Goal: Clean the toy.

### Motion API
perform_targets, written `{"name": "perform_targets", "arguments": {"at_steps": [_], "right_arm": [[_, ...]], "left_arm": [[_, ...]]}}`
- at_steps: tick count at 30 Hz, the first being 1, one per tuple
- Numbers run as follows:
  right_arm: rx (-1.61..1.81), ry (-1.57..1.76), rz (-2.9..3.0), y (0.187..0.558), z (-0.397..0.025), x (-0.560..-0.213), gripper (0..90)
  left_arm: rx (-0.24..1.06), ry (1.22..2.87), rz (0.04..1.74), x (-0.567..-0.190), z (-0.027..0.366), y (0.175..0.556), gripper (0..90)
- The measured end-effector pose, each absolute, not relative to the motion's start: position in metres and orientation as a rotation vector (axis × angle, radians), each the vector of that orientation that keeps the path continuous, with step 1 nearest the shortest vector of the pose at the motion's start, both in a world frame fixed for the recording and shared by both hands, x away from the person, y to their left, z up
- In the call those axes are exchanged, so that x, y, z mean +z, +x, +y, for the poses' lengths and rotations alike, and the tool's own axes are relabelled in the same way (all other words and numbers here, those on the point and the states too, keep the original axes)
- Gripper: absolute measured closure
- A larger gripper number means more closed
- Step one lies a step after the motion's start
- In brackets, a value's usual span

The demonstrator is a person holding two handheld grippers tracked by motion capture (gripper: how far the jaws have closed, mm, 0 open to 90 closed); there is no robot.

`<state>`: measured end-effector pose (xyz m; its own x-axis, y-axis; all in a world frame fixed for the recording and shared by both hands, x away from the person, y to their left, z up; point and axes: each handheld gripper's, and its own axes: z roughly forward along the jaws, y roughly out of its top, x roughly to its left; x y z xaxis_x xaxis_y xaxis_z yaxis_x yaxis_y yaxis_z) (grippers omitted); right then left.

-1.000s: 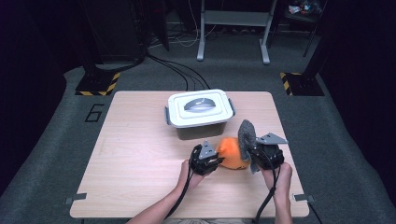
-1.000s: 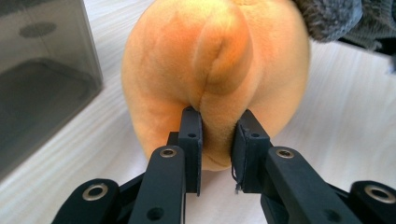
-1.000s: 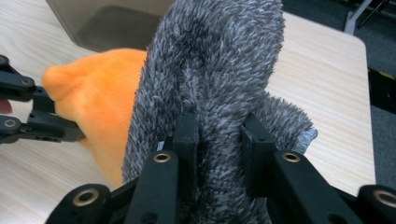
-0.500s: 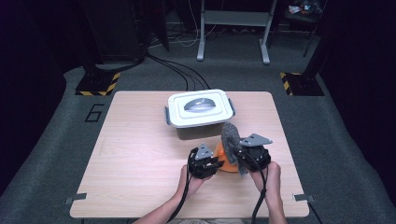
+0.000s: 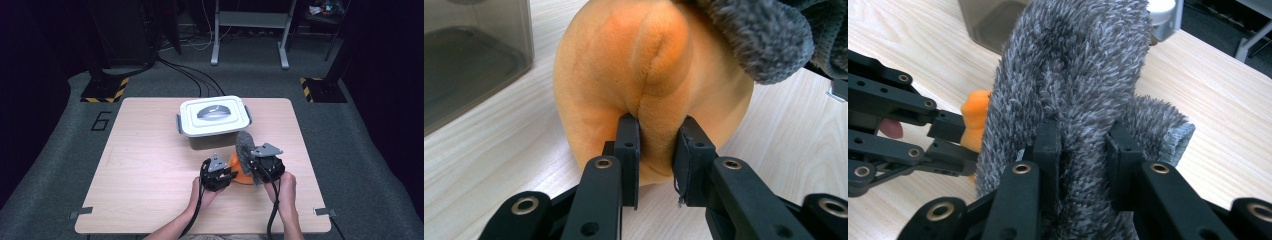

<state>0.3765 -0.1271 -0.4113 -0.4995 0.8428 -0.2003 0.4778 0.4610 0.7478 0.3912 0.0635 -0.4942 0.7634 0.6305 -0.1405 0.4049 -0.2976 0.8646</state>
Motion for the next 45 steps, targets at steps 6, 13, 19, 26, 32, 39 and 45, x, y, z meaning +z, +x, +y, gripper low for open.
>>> {"name": "perform_targets", "arguments": {"at_steps": [6,13,19,26,32,39,45], "right_arm": [[0.849,1.132,2.132,0.376,-0.139,-0.415,71.4],[0.833,1.181,2.121,0.376,-0.153,-0.419,71.4],[0.822,1.264,2.103,0.378,-0.167,-0.427,71.4],[0.773,1.36,2.1,0.384,-0.18,-0.439,71.4],[0.711,1.435,2.123,0.392,-0.19,-0.455,71.4],[0.643,1.489,2.162,0.402,-0.197,-0.476,71.4],[0.626,1.521,2.179,0.407,-0.199,-0.488,71.4]], "left_arm": [[0.28,1.94,0.778,-0.494,0.064,0.391,74.6],[0.27,1.939,0.779,-0.494,0.064,0.391,74.5],[0.273,1.934,0.777,-0.495,0.064,0.392,74.5],[0.279,1.94,0.775,-0.495,0.064,0.392,74.3],[0.283,1.944,0.773,-0.494,0.063,0.392,74.3],[0.276,1.939,0.781,-0.495,0.064,0.392,74.2],[0.28,1.944,0.776,-0.495,0.065,0.393,74.1]]}}
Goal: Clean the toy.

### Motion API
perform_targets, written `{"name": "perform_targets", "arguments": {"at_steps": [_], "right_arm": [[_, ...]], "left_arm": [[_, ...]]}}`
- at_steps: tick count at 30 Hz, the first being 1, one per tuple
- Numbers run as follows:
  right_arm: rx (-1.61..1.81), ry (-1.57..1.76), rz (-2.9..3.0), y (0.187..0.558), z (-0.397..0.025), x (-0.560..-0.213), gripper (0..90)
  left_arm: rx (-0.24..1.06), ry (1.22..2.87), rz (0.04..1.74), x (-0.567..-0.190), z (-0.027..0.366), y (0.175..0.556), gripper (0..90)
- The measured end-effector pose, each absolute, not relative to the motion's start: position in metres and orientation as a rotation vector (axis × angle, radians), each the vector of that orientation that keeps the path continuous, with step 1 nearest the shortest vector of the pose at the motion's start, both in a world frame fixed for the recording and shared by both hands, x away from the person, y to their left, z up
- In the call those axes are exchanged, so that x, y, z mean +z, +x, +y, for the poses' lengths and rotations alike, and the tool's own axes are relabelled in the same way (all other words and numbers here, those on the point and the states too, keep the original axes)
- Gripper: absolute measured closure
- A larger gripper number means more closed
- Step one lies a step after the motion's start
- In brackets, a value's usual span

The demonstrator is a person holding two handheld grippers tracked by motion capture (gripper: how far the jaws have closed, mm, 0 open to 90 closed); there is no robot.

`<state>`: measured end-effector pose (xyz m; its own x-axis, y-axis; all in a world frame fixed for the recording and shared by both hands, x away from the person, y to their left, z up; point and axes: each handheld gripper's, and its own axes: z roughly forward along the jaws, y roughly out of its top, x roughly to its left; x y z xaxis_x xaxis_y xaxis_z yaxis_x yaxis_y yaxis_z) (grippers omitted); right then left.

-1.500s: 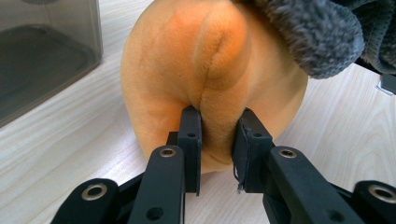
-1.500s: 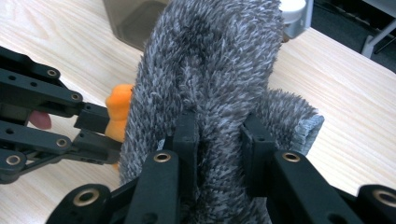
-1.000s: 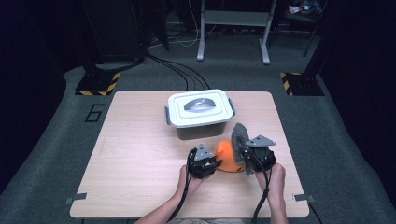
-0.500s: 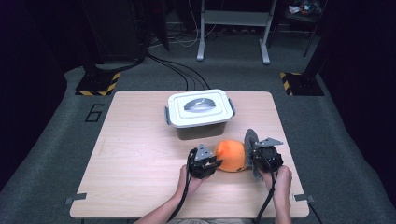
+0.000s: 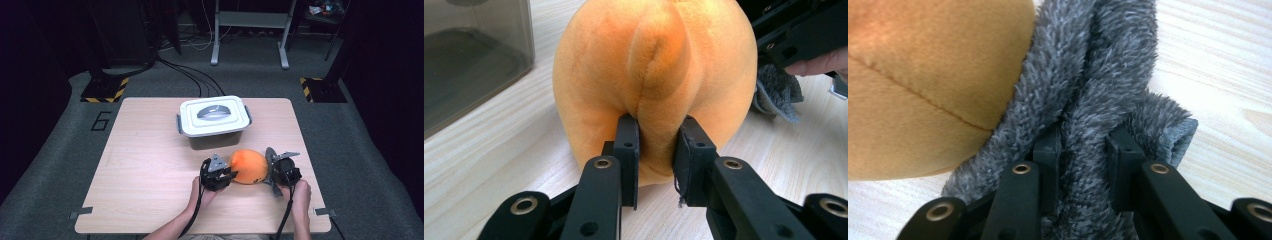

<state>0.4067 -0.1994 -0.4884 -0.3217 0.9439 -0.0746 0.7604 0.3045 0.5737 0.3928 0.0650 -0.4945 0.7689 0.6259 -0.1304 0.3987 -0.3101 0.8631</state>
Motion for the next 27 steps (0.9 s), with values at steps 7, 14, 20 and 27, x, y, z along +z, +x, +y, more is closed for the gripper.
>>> {"name": "perform_targets", "arguments": {"at_steps": [7,14,20,27], "right_arm": [[0.718,1.499,2.06,0.391,-0.208,-0.453,71.6],[0.905,1.361,2.03,0.369,-0.205,-0.407,71.6],[0.989,1.243,2.087,0.362,-0.179,-0.39,71.5],[1.018,1.121,2.189,0.369,-0.141,-0.393,71.2]], "left_arm": [[0.279,1.948,0.767,-0.494,0.065,0.392,74.0],[0.282,1.951,0.768,-0.493,0.063,0.391,74.0],[0.299,1.961,0.752,-0.491,0.061,0.391,74.0],[0.3,1.967,0.747,-0.49,0.06,0.39,74.0]]}}
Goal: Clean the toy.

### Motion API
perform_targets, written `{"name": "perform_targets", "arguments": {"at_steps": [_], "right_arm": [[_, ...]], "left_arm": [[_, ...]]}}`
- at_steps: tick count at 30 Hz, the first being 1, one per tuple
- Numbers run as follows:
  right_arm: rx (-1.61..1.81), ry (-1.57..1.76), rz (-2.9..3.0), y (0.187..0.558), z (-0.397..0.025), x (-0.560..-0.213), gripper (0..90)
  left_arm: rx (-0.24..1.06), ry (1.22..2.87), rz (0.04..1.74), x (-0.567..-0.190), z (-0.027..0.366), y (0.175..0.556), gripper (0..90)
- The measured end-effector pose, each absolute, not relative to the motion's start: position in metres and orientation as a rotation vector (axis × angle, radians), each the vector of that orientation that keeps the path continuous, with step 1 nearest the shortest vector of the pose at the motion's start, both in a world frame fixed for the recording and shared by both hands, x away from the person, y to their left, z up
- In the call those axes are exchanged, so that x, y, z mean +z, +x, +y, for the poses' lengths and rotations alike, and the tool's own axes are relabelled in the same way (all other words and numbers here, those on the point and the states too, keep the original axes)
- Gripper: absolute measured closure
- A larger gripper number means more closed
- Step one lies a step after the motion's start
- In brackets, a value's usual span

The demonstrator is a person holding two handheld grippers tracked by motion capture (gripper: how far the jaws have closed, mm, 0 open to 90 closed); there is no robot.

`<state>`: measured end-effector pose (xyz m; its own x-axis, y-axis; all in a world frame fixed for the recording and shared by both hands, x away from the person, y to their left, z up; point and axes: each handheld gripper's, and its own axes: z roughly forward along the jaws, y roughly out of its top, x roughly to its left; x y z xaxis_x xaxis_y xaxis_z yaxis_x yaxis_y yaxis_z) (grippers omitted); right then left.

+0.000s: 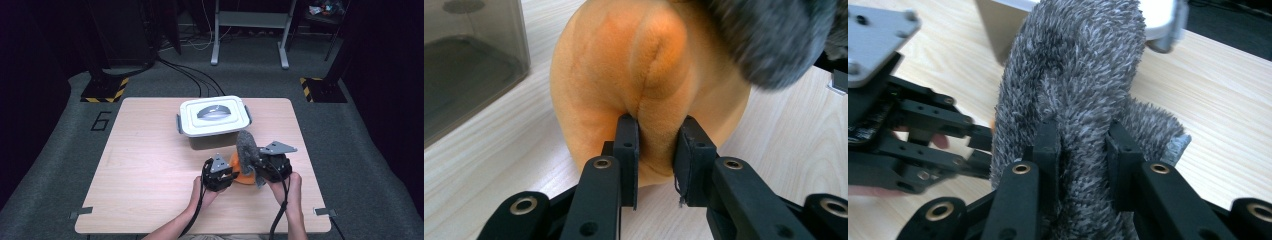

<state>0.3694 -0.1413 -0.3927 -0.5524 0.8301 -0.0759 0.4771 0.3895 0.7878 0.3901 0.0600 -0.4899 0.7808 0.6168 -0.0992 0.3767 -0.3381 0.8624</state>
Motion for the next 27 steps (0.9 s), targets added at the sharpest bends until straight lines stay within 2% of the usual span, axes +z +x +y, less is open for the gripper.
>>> {"name": "perform_targets", "arguments": {"at_steps": [9,27], "right_arm": [[0.886,1.127,2.187,0.375,-0.129,-0.402,71.5],[0.787,1.368,2.105,0.383,-0.183,-0.433,71.3]], "left_arm": [[0.293,1.961,0.747,-0.49,0.059,0.39,74.0],[0.28,1.958,0.75,-0.491,0.061,0.391,73.8]]}}
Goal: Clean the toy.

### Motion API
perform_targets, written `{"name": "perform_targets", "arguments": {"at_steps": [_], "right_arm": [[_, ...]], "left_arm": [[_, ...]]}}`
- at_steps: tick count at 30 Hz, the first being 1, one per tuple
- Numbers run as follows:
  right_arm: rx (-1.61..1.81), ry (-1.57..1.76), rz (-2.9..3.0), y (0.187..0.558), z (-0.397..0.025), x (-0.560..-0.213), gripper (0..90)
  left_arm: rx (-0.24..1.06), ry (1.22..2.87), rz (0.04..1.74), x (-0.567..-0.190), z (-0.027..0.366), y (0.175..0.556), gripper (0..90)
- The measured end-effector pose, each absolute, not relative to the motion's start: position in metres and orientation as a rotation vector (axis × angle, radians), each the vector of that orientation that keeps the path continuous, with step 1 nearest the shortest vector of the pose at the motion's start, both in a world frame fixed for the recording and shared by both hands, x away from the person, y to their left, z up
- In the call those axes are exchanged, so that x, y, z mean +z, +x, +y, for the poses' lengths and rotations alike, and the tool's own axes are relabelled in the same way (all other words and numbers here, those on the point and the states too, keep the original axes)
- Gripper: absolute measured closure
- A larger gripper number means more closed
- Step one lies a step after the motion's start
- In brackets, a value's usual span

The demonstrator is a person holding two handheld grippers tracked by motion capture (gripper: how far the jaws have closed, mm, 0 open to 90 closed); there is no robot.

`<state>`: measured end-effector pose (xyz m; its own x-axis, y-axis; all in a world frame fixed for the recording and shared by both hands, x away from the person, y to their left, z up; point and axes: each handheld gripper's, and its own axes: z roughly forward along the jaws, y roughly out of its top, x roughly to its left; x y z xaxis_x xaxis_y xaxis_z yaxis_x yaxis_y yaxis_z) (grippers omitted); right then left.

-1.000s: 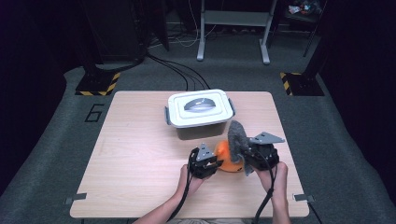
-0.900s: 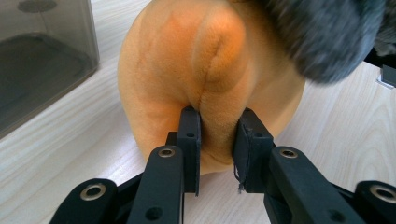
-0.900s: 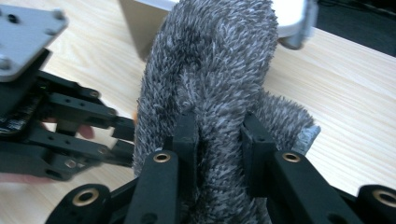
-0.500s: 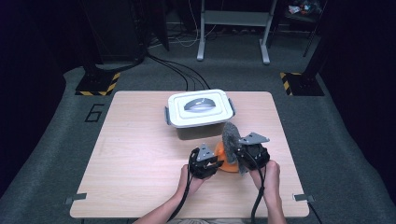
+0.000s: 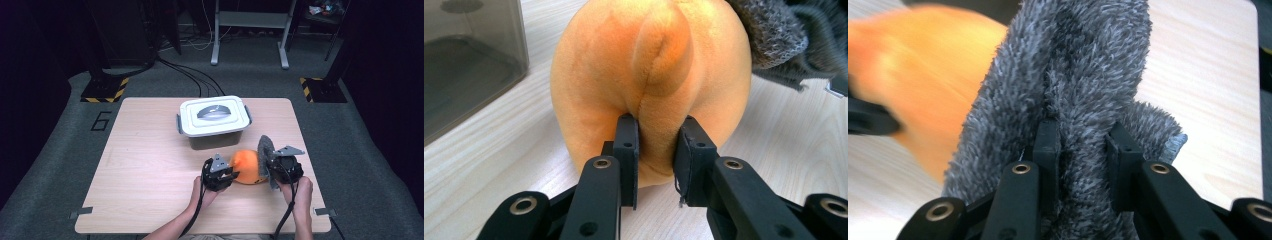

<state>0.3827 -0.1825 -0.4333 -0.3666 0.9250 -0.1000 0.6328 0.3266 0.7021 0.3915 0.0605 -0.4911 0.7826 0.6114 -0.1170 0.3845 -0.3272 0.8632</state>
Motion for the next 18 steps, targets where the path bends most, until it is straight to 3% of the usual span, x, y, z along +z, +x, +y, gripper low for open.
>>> {"name": "perform_targets", "arguments": {"at_steps": [18], "right_arm": [[0.68,1.543,2.14,0.404,-0.205,-0.482,71.4]], "left_arm": [[0.284,1.949,0.764,-0.493,0.063,0.393,73.8]]}}
